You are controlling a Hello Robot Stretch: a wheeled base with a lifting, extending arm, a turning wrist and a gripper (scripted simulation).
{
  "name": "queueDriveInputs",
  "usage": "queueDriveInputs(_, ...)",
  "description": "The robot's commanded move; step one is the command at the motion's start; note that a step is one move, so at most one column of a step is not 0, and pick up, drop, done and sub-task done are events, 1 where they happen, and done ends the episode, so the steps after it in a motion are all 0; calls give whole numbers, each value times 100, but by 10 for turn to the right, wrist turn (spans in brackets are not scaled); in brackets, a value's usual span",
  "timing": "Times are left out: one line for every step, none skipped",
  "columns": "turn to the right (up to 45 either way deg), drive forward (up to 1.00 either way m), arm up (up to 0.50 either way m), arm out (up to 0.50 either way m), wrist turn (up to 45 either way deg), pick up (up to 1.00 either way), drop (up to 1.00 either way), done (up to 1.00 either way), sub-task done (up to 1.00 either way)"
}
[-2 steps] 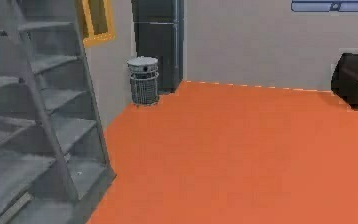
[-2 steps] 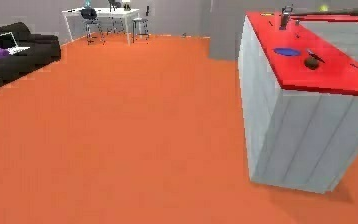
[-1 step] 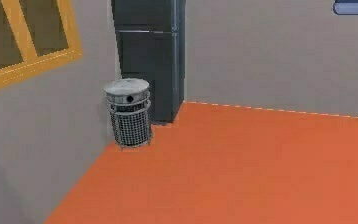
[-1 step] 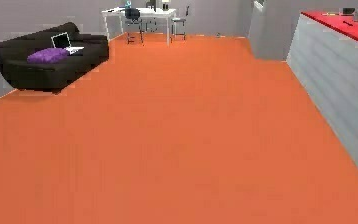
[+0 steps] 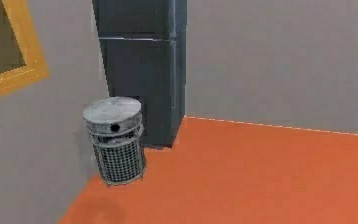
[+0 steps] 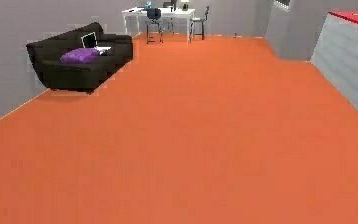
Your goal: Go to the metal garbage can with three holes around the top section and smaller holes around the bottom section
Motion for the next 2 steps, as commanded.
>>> queueDriveInputs(-180, 0, 0, 0, 0, 0, 0, 0, 0)
queueDriveInputs(0, 55, 0, 0, 0, 0, 0, 0, 0)
